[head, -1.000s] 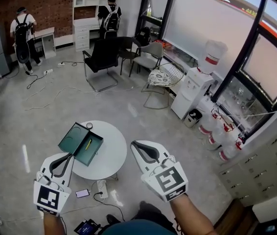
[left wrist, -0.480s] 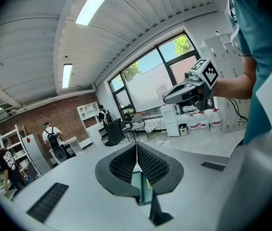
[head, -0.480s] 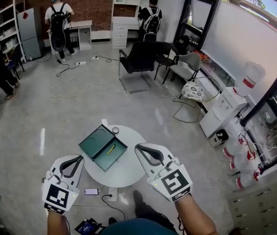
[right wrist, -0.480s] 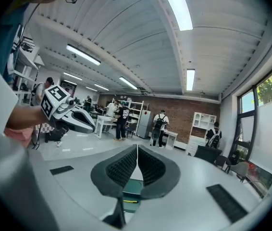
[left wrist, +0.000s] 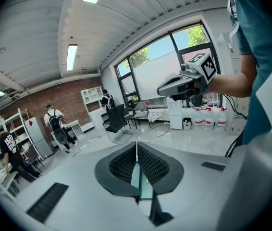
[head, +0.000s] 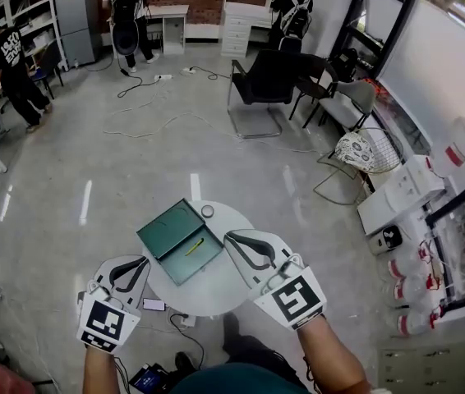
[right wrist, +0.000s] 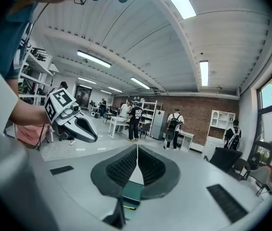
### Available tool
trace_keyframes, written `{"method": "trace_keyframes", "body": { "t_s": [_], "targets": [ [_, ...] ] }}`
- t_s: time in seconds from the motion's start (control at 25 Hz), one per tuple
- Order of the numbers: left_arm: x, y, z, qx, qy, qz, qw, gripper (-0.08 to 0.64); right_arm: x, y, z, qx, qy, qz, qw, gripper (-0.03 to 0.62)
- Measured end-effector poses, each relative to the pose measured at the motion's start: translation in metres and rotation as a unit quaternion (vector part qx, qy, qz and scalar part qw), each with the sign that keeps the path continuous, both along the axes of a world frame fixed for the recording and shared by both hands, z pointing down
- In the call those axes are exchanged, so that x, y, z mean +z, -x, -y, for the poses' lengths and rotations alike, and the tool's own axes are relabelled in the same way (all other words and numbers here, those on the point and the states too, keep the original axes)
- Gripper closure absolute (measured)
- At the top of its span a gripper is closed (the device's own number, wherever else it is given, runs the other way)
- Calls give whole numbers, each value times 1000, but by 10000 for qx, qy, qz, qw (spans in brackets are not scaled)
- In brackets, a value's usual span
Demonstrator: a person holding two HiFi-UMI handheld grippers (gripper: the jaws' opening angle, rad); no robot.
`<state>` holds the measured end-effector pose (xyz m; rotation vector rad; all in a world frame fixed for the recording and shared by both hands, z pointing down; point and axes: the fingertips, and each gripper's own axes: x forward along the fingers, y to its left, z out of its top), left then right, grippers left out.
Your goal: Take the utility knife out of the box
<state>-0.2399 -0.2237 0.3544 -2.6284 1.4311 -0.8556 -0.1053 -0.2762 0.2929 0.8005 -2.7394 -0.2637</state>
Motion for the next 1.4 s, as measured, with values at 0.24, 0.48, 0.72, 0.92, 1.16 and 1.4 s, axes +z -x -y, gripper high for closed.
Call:
{"method": "trace_keyframes", "body": {
  "t_s": [0.24,0.48,0.72,0.92,1.16,1.4],
  "targets": [
    [50,-9,38,-6,397,53,9992,538,36,-9,39,-4,211,0,9998,554],
    [106,-23,75,78,845,90,9964,538,77,-30,70,150,429,-38,9990,554],
    [163,-43,107,205,1284,177,9914,538,118,-62,96,367,675,-55,9970,554],
    [225,-48,131,233,1702,324,9846,537,156,-82,115,547,835,-125,9949,554],
    [292,-53,149,253,2172,422,9749,514,198,-101,132,692,1031,-242,9920,554],
    [362,-61,167,238,2598,504,9640,464,238,-118,148,824,1219,-301,9887,554]
  ]
}}
